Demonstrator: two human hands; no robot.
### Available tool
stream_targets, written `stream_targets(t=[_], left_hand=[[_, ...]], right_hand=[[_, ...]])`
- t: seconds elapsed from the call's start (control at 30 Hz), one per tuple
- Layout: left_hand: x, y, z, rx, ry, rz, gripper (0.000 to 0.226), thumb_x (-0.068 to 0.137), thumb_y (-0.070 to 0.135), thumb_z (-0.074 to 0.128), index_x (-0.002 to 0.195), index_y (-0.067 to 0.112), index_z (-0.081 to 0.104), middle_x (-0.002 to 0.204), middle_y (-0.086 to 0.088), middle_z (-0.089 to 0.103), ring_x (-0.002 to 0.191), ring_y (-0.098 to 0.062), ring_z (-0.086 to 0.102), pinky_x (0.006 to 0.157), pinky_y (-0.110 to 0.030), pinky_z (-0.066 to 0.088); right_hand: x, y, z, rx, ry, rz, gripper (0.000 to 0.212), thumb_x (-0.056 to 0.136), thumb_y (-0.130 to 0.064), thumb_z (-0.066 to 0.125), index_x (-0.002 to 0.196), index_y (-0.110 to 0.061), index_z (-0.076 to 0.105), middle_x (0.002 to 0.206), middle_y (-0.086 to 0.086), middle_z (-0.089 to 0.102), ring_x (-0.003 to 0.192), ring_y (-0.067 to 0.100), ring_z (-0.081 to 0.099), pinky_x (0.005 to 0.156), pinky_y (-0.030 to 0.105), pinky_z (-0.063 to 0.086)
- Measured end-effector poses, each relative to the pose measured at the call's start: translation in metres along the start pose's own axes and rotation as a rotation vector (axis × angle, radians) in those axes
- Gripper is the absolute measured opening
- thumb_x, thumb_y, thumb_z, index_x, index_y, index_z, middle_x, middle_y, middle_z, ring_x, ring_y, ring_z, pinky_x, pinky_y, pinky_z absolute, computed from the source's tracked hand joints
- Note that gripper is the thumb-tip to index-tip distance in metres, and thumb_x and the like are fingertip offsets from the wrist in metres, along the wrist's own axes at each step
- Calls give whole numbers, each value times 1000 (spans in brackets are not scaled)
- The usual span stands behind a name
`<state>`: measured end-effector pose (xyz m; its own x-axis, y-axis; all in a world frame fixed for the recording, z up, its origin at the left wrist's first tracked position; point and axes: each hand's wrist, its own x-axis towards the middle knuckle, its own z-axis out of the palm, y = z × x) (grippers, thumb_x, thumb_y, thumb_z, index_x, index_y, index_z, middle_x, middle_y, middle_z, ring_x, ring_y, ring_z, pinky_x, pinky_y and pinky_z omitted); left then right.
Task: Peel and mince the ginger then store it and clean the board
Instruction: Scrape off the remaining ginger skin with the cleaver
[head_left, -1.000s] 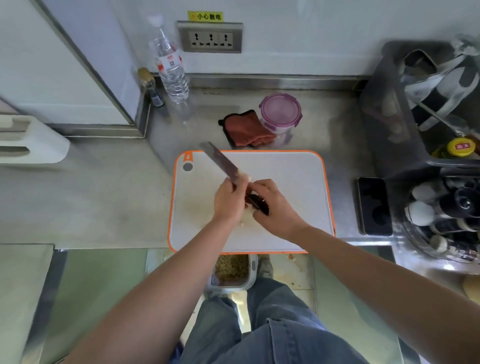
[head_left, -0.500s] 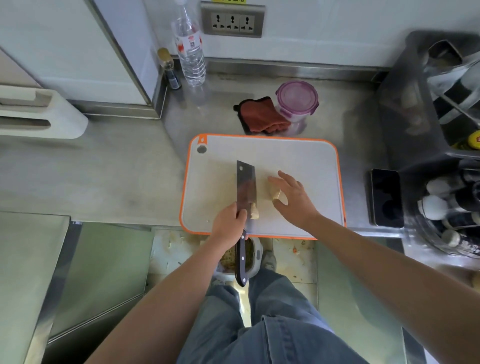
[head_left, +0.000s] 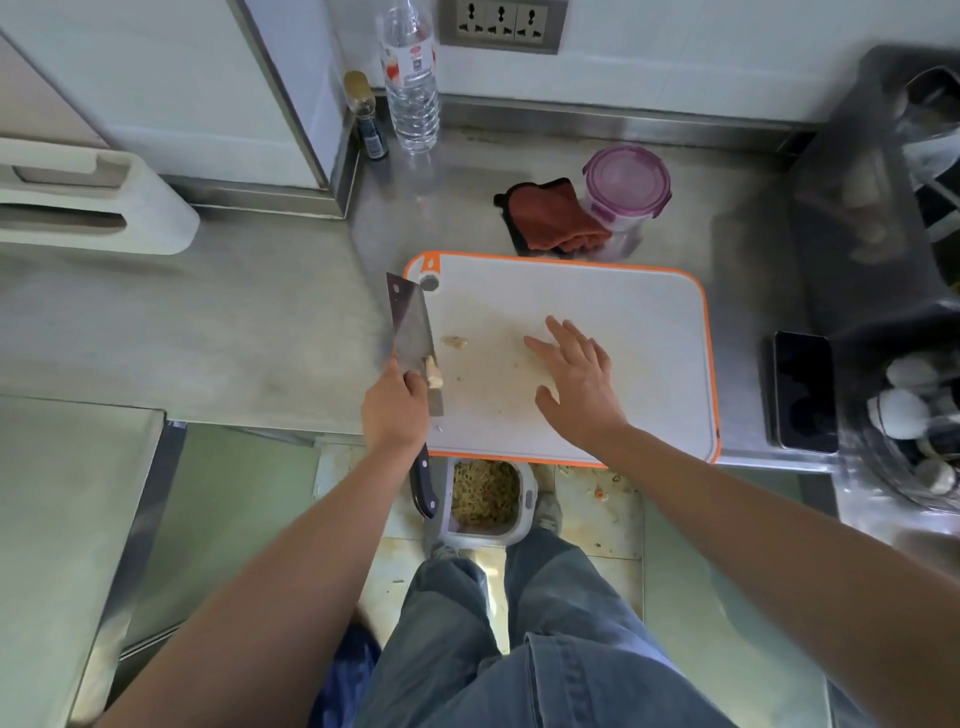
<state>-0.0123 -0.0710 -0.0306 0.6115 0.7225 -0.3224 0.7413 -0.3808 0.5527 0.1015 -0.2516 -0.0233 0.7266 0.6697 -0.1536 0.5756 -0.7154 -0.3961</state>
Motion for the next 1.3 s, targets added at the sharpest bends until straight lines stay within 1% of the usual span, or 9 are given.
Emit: stream_targets(t=[0.17,0.3,0.43,0.53,0.6,0.73,0.93,1.13,1.3], left_hand=[[-8,1,6,16,-80,156,23,100,20,36,97,4,52,80,-15,60,78,-37,61,64,-36,41],[-1,-3,0,84,-37,96,33,101,20,35,122,0,52,101,-21,66,95,-40,60,76,-41,44],[8,-8,-10,90,15,22,27,100,18,35,109,-1,52,95,-21,65,89,-40,60,69,-38,37],[9,-8,-16,70,34,-2,20,100,16,35,95,2,49,88,-21,62,80,-37,56,64,-35,31],[9,-7,-14,2,12,35,19,99,17,36,90,6,47,84,-19,63,72,-34,56,62,-36,35],[7,-2,-4,-200,-98,83,24,98,24,40,96,6,55,77,-16,64,66,-36,63,64,-47,54],[1,9,-3,-362,-207,21,22,97,16,41,92,-2,54,76,-24,63,42,-23,54,41,-31,46],[2,2,-9,-240,-160,43,20,95,16,40,81,5,50,62,-9,53,57,-34,62,55,-42,51],[5,-8,-18,-184,-2,1,24,94,18,38,69,16,38,59,-3,47,63,-38,63,62,-44,48]], right_hand=[[8,-14,11,-16,-18,-83,57,87,-10,51,143,-19,38,158,5,17,147,22,4,119,37,-4],[13,-16,18,-50,-97,-72,54,90,-14,49,143,-20,39,157,4,22,147,20,6,117,35,-9],[14,-8,15,-51,-136,30,53,91,-15,49,142,-18,39,155,5,24,146,19,9,116,32,-9],[15,-7,14,-47,-112,37,50,91,-15,50,140,-19,41,152,4,31,143,20,18,118,34,-3],[19,-13,13,53,-96,1,47,91,-16,52,137,-21,45,146,2,39,134,21,35,117,38,15],[29,-39,13,403,-134,-93,41,90,-13,60,130,-19,52,125,0,49,89,10,61,87,34,51],[37,-49,20,388,-115,-53,34,79,-16,74,110,-18,59,100,-1,50,72,14,57,76,35,53],[42,-41,23,523,-115,200,17,79,-14,73,85,-17,57,76,2,61,63,13,54,59,25,47],[45,-32,27,461,-96,288,26,87,-2,57,112,-9,61,104,7,59,80,22,61,77,31,51]])
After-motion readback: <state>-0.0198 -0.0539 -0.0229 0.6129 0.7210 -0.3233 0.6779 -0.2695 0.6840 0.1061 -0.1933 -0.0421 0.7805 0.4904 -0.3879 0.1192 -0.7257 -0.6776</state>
